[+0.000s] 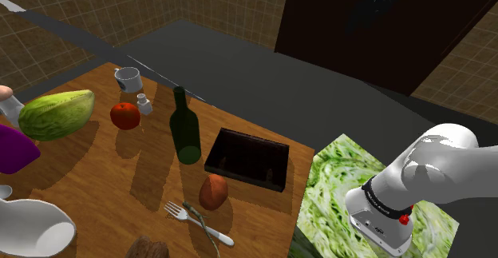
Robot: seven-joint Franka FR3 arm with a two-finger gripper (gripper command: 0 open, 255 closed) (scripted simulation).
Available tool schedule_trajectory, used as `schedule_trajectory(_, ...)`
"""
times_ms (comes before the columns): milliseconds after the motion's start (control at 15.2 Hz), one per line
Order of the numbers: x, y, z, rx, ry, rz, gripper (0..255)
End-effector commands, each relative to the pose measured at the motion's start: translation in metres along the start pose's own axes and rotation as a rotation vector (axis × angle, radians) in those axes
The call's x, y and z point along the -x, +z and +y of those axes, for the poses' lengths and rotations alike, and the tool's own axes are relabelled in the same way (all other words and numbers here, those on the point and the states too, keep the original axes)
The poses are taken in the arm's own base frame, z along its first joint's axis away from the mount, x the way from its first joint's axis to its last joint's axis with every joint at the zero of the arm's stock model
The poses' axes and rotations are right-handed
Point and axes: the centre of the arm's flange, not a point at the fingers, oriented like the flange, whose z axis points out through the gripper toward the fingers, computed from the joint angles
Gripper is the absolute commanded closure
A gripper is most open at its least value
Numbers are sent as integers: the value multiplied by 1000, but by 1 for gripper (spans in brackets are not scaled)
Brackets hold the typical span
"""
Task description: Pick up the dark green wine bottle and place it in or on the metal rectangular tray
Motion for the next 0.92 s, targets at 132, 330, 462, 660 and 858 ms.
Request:
schedule_trajectory(132,-11,9,-23,-4,5,-18,0)
schedule_trajectory(330,-28,22,-57,-10,11,-45,0)
schedule_trajectory(462,-39,31,-80,-14,16,-63,0)
schedule_trajectory(660,-55,45,-114,-20,23,-90,0)
schedule_trajectory(858,-71,59,-148,-26,30,-117,0)
